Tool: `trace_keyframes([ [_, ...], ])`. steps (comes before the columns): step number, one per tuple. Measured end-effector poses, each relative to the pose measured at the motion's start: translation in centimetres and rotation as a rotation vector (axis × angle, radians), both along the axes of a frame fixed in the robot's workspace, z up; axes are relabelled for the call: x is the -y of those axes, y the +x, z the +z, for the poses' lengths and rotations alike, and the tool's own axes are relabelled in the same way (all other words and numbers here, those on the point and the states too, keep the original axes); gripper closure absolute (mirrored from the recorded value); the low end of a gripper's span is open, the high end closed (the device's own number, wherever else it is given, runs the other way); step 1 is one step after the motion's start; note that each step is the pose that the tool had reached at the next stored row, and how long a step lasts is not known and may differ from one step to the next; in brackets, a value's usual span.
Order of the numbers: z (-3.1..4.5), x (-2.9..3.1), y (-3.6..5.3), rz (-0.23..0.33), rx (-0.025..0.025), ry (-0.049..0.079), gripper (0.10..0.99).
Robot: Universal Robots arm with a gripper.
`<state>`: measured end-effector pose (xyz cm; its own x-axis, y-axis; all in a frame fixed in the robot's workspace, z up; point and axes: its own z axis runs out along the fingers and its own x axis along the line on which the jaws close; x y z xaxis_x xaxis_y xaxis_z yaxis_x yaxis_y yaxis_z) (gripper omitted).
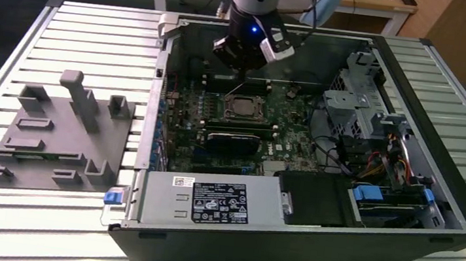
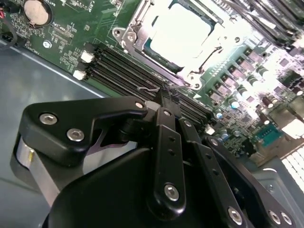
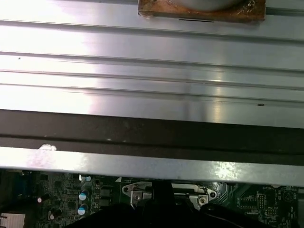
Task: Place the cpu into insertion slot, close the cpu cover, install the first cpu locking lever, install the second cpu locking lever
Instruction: 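Install the first cpu locking lever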
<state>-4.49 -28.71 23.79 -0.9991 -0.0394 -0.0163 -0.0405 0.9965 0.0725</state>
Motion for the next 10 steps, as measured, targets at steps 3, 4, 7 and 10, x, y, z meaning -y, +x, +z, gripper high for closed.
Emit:
trace_keyframes([
  [3, -0.2, -0.12, 0.17, 0.001, -0.0001, 0.0, 0.98],
  [4, -0.26, -0.14, 0.26, 0.001, -0.0001, 0.0, 0.98],
  [7, -0.47, -0.18, 0.72, 0.001, -0.0003, 0.0, 0.98],
  [10, -0.73, -0.18, 1.12, 0.002, -0.0011, 0.0, 0.98],
])
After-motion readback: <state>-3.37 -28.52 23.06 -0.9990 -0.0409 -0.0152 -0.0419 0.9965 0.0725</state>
